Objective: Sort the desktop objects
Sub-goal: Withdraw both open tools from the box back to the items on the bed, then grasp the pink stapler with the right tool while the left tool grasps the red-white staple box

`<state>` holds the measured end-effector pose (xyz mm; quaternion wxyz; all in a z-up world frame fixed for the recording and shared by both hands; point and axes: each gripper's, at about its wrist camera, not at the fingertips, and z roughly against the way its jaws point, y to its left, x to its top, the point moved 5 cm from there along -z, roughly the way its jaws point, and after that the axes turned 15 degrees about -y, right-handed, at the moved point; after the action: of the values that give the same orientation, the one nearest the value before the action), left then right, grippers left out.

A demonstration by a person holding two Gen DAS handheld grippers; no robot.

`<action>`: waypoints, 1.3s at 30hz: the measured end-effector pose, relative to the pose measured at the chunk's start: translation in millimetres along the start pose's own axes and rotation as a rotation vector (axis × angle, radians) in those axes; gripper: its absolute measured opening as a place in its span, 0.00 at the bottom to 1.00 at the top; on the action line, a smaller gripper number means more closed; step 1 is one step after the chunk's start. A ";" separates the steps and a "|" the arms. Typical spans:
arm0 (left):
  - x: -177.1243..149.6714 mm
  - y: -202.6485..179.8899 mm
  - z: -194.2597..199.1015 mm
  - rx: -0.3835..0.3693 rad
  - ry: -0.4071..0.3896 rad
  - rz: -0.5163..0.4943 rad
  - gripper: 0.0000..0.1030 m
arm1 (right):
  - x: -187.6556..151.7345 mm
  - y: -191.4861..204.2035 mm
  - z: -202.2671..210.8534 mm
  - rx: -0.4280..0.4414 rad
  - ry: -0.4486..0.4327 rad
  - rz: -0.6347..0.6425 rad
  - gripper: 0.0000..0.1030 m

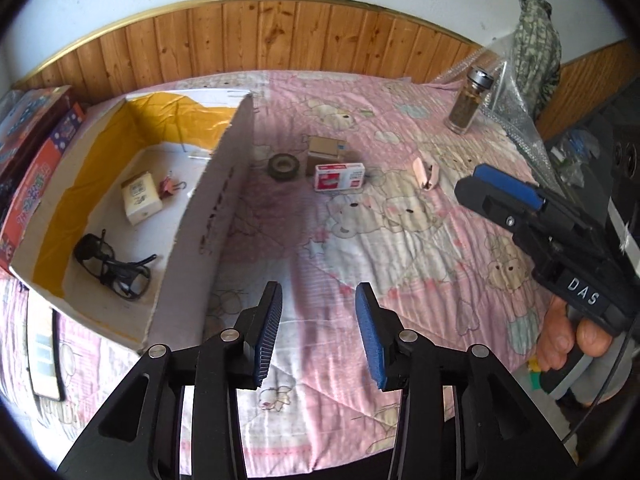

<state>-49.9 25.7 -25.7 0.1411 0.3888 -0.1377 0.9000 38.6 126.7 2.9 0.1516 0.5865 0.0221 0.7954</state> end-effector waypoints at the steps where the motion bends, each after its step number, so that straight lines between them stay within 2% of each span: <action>1: 0.9 -6.0 -5.0 -0.006 0.001 -0.003 0.39 | -7.9 -10.3 1.6 -0.023 0.009 -0.024 0.48; 6: 21.3 -23.9 -39.2 -0.033 -0.017 -0.041 0.42 | -42.2 -65.1 -0.1 -0.131 0.070 -0.151 0.48; 11: 39.0 -23.4 -92.2 -0.043 -0.016 -0.027 0.44 | -63.6 -112.4 -9.1 -0.223 0.123 -0.247 0.51; 14: 42.1 -17.1 -130.0 -0.043 0.009 0.012 0.44 | -71.7 -131.2 -18.5 -0.251 0.146 -0.267 0.57; 20: 45.3 -7.0 -188.0 -0.024 0.028 0.023 0.44 | -76.7 -173.2 -43.2 -0.276 0.168 -0.345 0.57; 24: 45.6 4.2 -215.7 -0.005 0.024 0.035 0.44 | -80.8 -211.6 -62.1 -0.291 0.173 -0.467 0.57; 27: 42.8 5.0 -228.4 -0.049 0.017 0.070 0.44 | -91.1 -237.8 -80.4 -0.294 0.199 -0.563 0.57; 29: 40.2 -3.4 -230.4 -0.117 0.011 0.090 0.44 | -93.2 -247.7 -89.8 -0.294 0.185 -0.589 0.56; 30: 38.4 -12.4 -229.4 -0.171 0.021 0.093 0.44 | -90.8 -249.1 -94.1 -0.293 0.182 -0.577 0.56; 32: 29.3 -43.5 -220.5 -0.343 0.078 0.078 0.44 | -86.8 -246.8 -105.8 -0.278 0.207 -0.533 0.44; 33: 24.6 -59.0 -213.3 -0.398 0.099 0.042 0.44 | -84.4 -242.3 -112.3 -0.266 0.229 -0.479 0.39; 35: 21.1 -77.3 -200.1 -0.409 0.092 -0.038 0.44 | -72.5 -225.4 -119.9 -0.265 0.236 -0.283 0.27; 37: 25.2 -78.4 -194.7 -0.392 0.082 -0.042 0.44 | -64.0 -209.0 -124.1 -0.248 0.244 -0.107 0.25; 39: 32.8 -73.5 -194.3 -0.354 0.061 -0.026 0.44 | -62.4 -201.6 -126.3 -0.245 0.255 -0.009 0.25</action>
<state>-173.4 167.7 -119.5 0.2232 0.3324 -0.2845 0.8711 -20.0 320.2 -137.1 0.2213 0.4577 -0.0531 0.8595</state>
